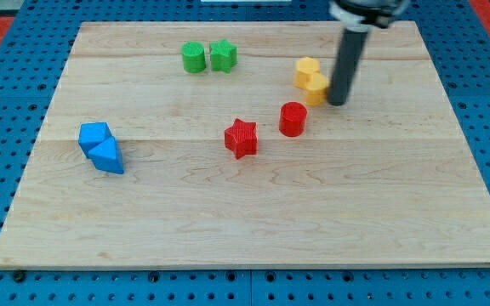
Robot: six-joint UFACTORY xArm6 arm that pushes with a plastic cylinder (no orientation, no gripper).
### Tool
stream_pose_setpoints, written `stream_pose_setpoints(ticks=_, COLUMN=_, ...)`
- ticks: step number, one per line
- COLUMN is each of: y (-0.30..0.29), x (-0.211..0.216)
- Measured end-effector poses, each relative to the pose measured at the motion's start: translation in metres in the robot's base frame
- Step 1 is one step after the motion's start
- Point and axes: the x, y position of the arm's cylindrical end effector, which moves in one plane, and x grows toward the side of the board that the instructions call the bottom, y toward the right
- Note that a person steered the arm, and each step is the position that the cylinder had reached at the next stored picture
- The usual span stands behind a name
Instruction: Separate yellow hexagon and yellow heart
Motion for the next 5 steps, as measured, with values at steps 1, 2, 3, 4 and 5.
stream_pose_setpoints(ticks=1, y=-0.019, x=-0.022)
stream_pose_setpoints(ticks=2, y=-0.023, x=-0.047)
stream_pose_setpoints(ticks=3, y=-0.049, x=-0.049)
stream_pose_setpoints(ticks=4, y=-0.049, x=-0.066)
stream_pose_setpoints(ticks=5, y=-0.008, x=-0.105)
